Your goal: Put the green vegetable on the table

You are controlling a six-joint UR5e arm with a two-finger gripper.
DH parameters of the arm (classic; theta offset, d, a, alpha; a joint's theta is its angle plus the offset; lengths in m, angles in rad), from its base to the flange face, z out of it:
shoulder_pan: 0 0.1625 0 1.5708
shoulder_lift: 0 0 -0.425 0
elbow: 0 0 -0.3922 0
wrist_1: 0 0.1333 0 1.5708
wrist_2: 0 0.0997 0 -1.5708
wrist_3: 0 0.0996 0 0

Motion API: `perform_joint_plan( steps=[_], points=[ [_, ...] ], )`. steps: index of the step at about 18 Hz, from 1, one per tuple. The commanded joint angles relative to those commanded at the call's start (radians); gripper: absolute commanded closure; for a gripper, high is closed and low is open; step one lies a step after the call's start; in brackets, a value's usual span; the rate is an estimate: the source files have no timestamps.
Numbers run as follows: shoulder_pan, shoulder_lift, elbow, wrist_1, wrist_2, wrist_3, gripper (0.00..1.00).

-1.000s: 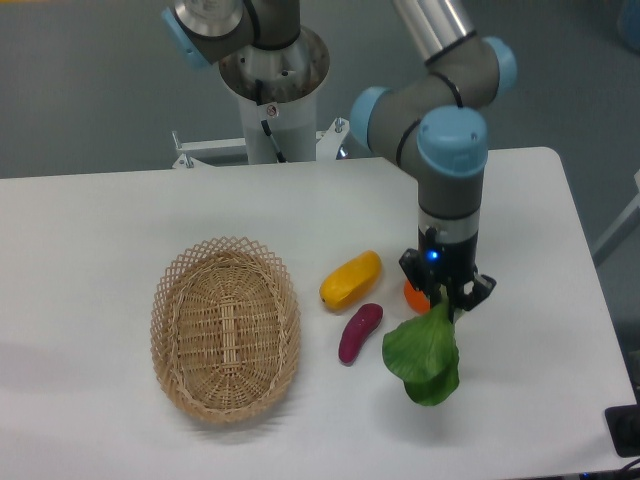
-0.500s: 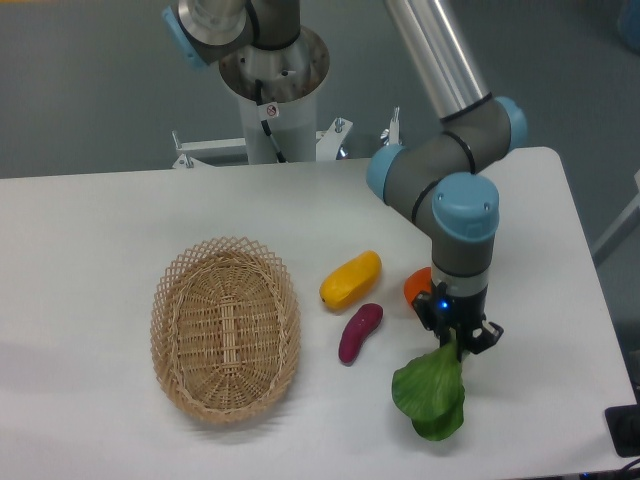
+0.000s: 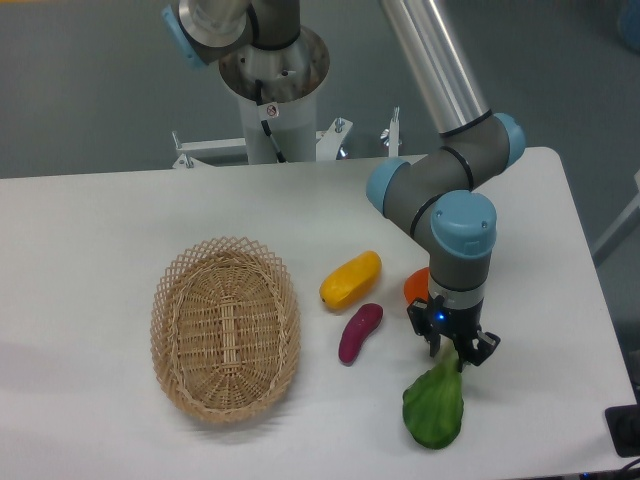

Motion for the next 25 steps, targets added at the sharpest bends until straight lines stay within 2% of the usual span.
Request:
perform_joint_plan(
  steps=[2, 5, 9, 12, 14, 17, 21, 22, 25],
  points=[
    [-0.008, 0.017, -0.012, 0.000, 0.002, -0.025, 0.00],
    [-0.017, 0.069, 0.005, 0.000, 0.024, -0.046, 0.00],
    [-0.006, 0.147, 0.012, -0.008, 0.099, -0.026, 0.00],
    [0.017, 0.193, 0.009, -0.018, 0.106, 0.018, 0.00],
    [0.034, 0.221, 0.003, -0.069, 0.106, 0.087, 0.00],
    [0.070, 0.259, 0.008, -0.182, 0.106, 0.171, 0.00],
    [0.155, 0.337, 0.038, -0.391, 0.098, 0.354, 0.00],
    [0.178, 0.354, 0.043, -0.425, 0.089, 0.397, 0.00],
    [0.207, 0.370, 0.038, -0.433, 0.045, 0.435, 0.00]
  ],
)
